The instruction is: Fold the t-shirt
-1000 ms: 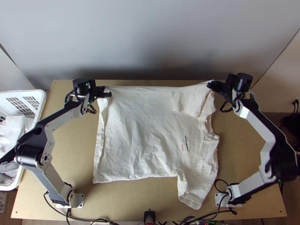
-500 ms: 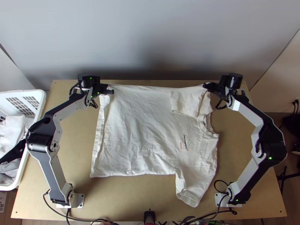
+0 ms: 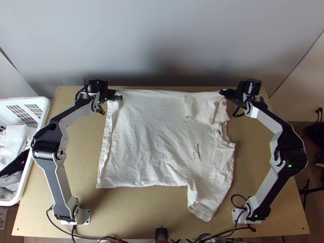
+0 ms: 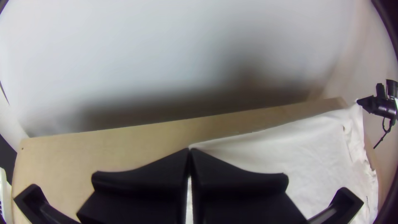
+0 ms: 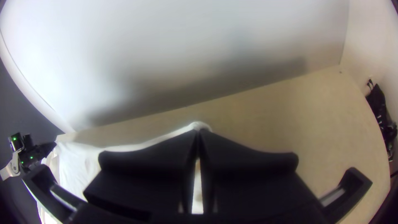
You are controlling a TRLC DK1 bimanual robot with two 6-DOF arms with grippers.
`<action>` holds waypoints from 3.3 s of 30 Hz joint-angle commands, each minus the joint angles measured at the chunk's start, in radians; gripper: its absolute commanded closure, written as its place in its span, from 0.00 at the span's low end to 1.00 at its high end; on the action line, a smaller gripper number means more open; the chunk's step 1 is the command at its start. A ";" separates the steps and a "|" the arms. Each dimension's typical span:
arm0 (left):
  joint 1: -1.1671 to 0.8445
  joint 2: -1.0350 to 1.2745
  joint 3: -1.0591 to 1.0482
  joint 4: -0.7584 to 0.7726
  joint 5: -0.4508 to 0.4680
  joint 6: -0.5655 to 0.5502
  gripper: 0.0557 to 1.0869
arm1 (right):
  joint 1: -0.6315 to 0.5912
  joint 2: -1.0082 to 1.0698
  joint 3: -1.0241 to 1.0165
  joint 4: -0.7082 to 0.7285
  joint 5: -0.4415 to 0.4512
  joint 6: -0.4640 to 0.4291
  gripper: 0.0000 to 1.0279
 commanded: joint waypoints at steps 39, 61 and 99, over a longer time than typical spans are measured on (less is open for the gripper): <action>0.083 -0.427 -0.500 -0.099 0.156 0.066 0.97 | 0.002 -0.528 -0.429 -0.184 0.001 -0.052 0.97; 0.070 -0.536 -0.693 -0.194 0.184 0.140 0.97 | -0.014 -0.739 -0.601 -0.353 -0.022 -0.057 0.97; 0.014 -0.559 -0.500 -0.644 0.190 0.358 0.04 | 0.094 -0.497 -0.271 -0.864 0.077 -0.064 0.04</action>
